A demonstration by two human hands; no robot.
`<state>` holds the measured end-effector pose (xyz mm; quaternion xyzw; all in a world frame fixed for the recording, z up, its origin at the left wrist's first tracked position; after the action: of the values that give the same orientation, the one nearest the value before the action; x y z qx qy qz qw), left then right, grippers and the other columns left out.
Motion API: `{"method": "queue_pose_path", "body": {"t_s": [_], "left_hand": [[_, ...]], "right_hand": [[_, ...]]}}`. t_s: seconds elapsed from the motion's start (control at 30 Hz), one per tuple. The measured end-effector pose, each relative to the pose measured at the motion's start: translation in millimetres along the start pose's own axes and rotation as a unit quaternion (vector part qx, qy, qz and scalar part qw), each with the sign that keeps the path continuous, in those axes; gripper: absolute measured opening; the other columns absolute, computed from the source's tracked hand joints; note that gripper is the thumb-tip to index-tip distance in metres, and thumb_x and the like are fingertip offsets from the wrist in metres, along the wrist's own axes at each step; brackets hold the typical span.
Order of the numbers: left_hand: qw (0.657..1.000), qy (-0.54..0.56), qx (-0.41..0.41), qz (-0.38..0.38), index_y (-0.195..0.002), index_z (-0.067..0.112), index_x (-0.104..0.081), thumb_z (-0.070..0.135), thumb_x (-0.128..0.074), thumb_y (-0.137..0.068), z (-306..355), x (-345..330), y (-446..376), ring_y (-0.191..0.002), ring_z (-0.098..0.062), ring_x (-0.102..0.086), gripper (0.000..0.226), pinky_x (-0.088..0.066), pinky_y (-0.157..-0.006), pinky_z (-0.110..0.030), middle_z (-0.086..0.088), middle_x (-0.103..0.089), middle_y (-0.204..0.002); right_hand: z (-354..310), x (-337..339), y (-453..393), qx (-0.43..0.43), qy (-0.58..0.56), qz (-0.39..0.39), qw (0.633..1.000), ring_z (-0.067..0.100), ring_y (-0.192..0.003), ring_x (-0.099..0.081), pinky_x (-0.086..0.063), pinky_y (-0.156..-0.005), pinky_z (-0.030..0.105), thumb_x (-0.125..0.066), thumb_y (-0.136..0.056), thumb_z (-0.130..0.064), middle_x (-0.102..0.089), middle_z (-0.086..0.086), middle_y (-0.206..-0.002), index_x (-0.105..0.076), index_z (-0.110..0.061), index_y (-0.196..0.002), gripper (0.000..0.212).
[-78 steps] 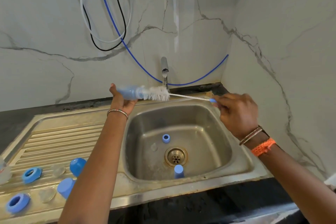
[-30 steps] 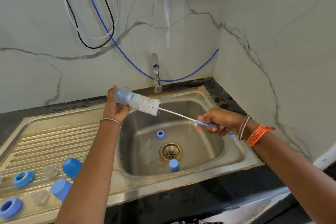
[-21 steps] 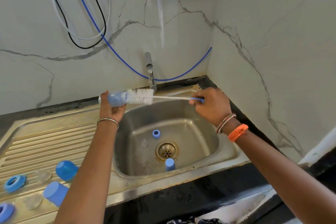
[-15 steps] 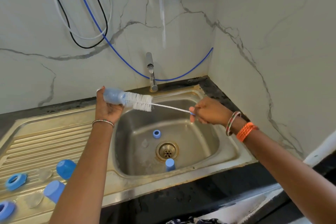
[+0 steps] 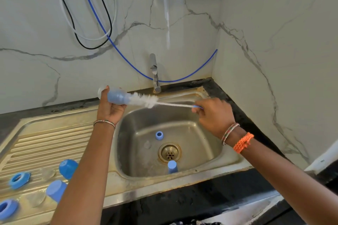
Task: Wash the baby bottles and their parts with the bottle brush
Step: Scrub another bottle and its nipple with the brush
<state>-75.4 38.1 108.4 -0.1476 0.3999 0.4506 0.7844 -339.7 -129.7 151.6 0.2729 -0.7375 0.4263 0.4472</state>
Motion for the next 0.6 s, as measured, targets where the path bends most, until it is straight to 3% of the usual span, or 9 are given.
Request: {"method": "queue_pose_path", "body": {"t_s": [0.07, 0.13, 0.2, 0.27, 0.37, 0.43, 0.5, 0.53, 0.6], "left_hand": [[0.997, -0.063, 0.03, 0.019, -0.104, 0.014, -0.054, 0.043, -0.059, -0.086, -3, 2, 1, -0.084, -0.019, -0.064, 0.034, -0.049, -0.086, -0.036, -0.009, -0.065, -0.093], [0.997, -0.061, 0.041, 0.031, -0.108, 0.014, -0.053, 0.044, -0.063, -0.083, -4, 2, 1, -0.087, -0.021, -0.063, 0.041, -0.05, -0.085, -0.035, -0.01, -0.064, -0.097], [0.999, -0.008, 0.03, 0.02, -0.11, 0.009, -0.054, 0.037, -0.064, -0.085, -4, -2, 2, -0.098, -0.026, -0.064, 0.039, -0.057, -0.08, -0.035, -0.013, -0.065, -0.101], [0.999, 0.025, 0.02, 0.007, -0.115, 0.007, -0.055, 0.033, -0.063, -0.087, -4, -4, 2, -0.104, -0.028, -0.063, 0.04, -0.056, -0.084, -0.039, -0.015, -0.065, -0.106], [0.998, 0.051, 0.025, -0.004, -0.131, 0.004, -0.047, 0.026, -0.071, -0.08, -3, -7, 1, -0.111, -0.031, -0.061, 0.061, -0.053, -0.087, -0.045, -0.018, -0.061, -0.12], [0.998, 0.042, 0.032, -0.018, -0.128, 0.004, -0.05, 0.023, -0.088, -0.052, -1, -7, -1, -0.109, -0.034, -0.062, 0.088, -0.054, -0.085, -0.047, -0.019, -0.062, -0.119], [0.999, 0.006, 0.038, -0.018, -0.12, 0.007, -0.052, 0.03, -0.095, -0.029, 1, -7, -2, -0.105, -0.036, -0.061, 0.103, -0.051, -0.087, -0.047, -0.019, -0.064, -0.111], [0.999, 0.002, 0.039, -0.015, -0.122, 0.007, -0.05, 0.034, -0.094, -0.034, 1, -8, -2, -0.105, -0.037, -0.06, 0.102, -0.05, -0.087, -0.048, -0.02, -0.062, -0.11], [1.0, 0.01, 0.022, 0.002, -0.129, 0.006, -0.044, 0.037, -0.079, -0.07, 1, -9, -3, -0.101, -0.034, -0.061, 0.076, -0.053, -0.082, -0.047, -0.019, -0.06, -0.107]], "right_hand": [[-5, 4, 4, 0.044, 0.049, 0.129, 0.989, 0.025, -0.062, -0.058, -0.03, -0.048, 0.023, -0.069, -0.081, -0.011, -0.059, 0.002, -0.069, -0.067, -0.012, -0.077, 0.004], [-4, 4, 3, 0.048, 0.019, 0.154, 0.987, 0.026, -0.062, -0.058, -0.031, -0.048, 0.023, -0.069, -0.078, -0.008, -0.06, 0.003, -0.068, -0.069, -0.011, -0.076, 0.004], [-2, -2, -1, -0.005, -0.067, 0.032, 0.997, 0.024, -0.062, -0.057, -0.04, -0.051, 0.028, -0.06, -0.088, -0.017, -0.062, 0.005, -0.066, -0.069, -0.012, -0.074, 0.017], [-2, -12, 2, -0.091, -0.217, -0.149, 0.961, 0.009, -0.046, -0.051, -0.04, -0.047, 0.023, -0.049, -0.096, -0.021, -0.055, 0.004, -0.055, -0.066, -0.013, -0.063, 0.038], [0, -17, 4, -0.15, -0.322, -0.2, 0.913, 0.001, -0.032, -0.037, -0.03, -0.038, 0.016, -0.043, -0.099, -0.022, -0.048, 0.0, -0.051, -0.065, -0.014, -0.064, 0.042], [-1, -11, 2, -0.109, -0.226, -0.145, 0.957, 0.005, -0.048, -0.047, -0.036, -0.05, 0.021, -0.046, -0.098, -0.029, -0.053, -0.003, -0.062, -0.063, -0.02, -0.074, 0.031], [-6, -1, 2, -0.059, -0.041, -0.06, 0.996, 0.016, -0.07, -0.057, -0.042, -0.062, 0.027, -0.052, -0.093, -0.04, -0.058, -0.003, -0.081, -0.055, -0.022, -0.095, 0.019], [-9, 2, 3, -0.04, 0.026, -0.025, 0.999, 0.019, -0.076, -0.059, -0.044, -0.065, 0.029, -0.053, -0.091, -0.043, -0.058, -0.003, -0.088, -0.05, -0.02, -0.102, 0.025], [-12, 6, 6, -0.033, 0.047, 0.022, 0.998, 0.022, -0.08, -0.06, -0.044, -0.064, 0.03, -0.054, -0.091, -0.038, -0.058, -0.001, -0.094, -0.047, -0.017, -0.105, 0.025]]}}
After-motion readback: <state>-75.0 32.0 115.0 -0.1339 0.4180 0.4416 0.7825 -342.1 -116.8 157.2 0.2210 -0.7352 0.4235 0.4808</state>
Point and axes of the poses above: each hand's wrist, its own y-axis away from the middle knuckle, its own x-axis out of the back of the hand, z = x × y, the point moved 4 cm from there along -y, towards the middle knuckle
